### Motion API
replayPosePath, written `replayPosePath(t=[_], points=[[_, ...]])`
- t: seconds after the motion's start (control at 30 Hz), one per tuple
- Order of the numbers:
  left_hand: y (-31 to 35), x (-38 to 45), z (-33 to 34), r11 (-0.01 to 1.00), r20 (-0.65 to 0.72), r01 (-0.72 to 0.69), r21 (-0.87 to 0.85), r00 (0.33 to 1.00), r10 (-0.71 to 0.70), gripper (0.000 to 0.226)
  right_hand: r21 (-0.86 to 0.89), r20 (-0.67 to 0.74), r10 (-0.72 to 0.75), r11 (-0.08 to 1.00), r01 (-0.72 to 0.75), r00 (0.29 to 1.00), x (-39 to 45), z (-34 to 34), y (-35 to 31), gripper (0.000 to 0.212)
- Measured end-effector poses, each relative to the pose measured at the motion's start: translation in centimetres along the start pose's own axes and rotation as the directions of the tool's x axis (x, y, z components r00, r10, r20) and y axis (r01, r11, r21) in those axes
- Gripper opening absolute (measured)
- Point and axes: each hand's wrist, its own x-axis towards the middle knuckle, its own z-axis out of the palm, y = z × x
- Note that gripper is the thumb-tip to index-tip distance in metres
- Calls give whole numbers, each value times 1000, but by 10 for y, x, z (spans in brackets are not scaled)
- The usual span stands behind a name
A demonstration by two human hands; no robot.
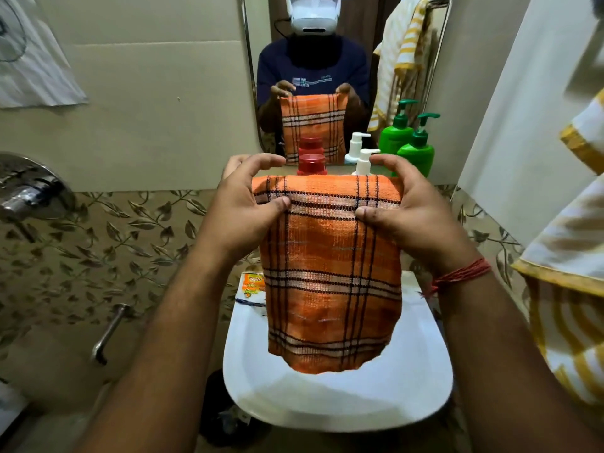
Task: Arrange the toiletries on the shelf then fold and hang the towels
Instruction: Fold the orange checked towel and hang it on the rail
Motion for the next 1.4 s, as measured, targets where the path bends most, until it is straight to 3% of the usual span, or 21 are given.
replayPosePath(t=[0.23, 0.43, 0.7, 0.83, 1.0, 1.2, 1.4], points=[[6, 6, -1, 929, 66, -13, 371, 998, -12, 56, -401, -207, -180, 912, 84, 962, -5, 18, 5, 75], [10, 9, 6, 915, 104, -41, 402, 995, -1, 63, -402, -283, -290, 901, 161, 914, -5, 21, 16, 72], [1, 11, 16, 829, 6, -111, 548, 992, 130, 26, -379, -304, -302, 908, 176, 904, -9, 22, 19, 69], [-3, 9, 18, 796, -37, -81, 599, 991, 129, 29, -503, -256, -307, 852, 145, 916, -9, 18, 20, 66], [-2, 8, 22, 927, -8, -65, 370, 997, 73, 41, -689, -237, -323, 721, 76, 916, -8, 2, 16, 27], [-13, 23, 37, 997, -143, 18, -76, 989, -29, 24, -355, -201, -229, 923, 147, 953, -3, -7, 9, 23], [-23, 45, 66, 970, -257, 88, -229, 955, -148, 26, -251, -356, -269, 950, 186, 895, 2, -11, 9, 34]])
